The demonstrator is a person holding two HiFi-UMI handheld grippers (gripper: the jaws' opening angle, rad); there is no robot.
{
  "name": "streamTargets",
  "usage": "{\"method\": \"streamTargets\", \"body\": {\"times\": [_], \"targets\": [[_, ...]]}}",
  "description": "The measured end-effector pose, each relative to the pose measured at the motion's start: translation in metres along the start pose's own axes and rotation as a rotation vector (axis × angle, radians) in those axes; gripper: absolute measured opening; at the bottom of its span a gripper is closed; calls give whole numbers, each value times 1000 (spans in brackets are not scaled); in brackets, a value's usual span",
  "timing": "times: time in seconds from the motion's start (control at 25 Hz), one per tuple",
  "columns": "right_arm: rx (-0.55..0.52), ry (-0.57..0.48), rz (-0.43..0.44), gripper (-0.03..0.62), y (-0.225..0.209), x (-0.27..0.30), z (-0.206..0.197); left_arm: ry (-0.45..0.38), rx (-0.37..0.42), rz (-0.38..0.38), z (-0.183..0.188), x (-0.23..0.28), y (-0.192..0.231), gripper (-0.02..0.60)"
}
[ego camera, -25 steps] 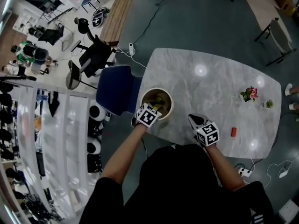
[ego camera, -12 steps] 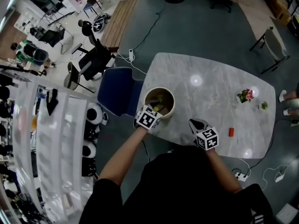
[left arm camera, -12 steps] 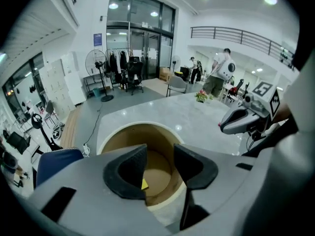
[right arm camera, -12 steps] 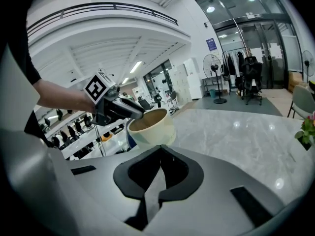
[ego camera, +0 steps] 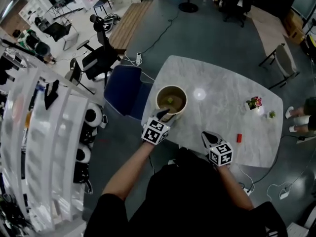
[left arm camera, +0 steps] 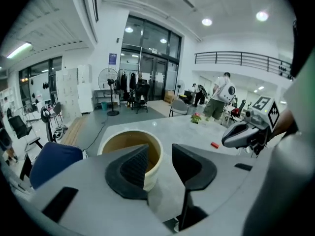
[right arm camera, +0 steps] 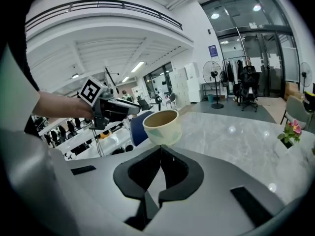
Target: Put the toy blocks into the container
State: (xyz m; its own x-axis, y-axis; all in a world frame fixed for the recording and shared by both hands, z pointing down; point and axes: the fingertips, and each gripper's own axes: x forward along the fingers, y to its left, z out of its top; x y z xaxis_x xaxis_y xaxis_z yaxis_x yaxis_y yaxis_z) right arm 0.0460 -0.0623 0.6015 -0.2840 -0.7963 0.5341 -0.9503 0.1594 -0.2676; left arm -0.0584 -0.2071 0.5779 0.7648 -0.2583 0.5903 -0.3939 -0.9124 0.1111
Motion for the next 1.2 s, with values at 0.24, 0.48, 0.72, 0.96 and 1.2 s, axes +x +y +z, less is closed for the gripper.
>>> {"method": "streamTargets", "body": {"times": [0.24,0.48,0.72,0.96,1.2], "targets": [[-23,10,-59,0,14,-56,-27,-146,-115,-66,-11,-31,-59,108],[77,40,-182,0,5,-114,-65,-231,-203,-84,-27,-53,-108,36],[84,-5,-180,0,15,-111,-58,-246,-251,-151,-50,-53,-148,12],[75,-3,-258,0,-14,-149,-73,-222,-269,-249,-58,-23,-204,6],[158,-19,-373,0,-72,-209,-99,-141,-196,-304,-39,25,-269,6]]}}
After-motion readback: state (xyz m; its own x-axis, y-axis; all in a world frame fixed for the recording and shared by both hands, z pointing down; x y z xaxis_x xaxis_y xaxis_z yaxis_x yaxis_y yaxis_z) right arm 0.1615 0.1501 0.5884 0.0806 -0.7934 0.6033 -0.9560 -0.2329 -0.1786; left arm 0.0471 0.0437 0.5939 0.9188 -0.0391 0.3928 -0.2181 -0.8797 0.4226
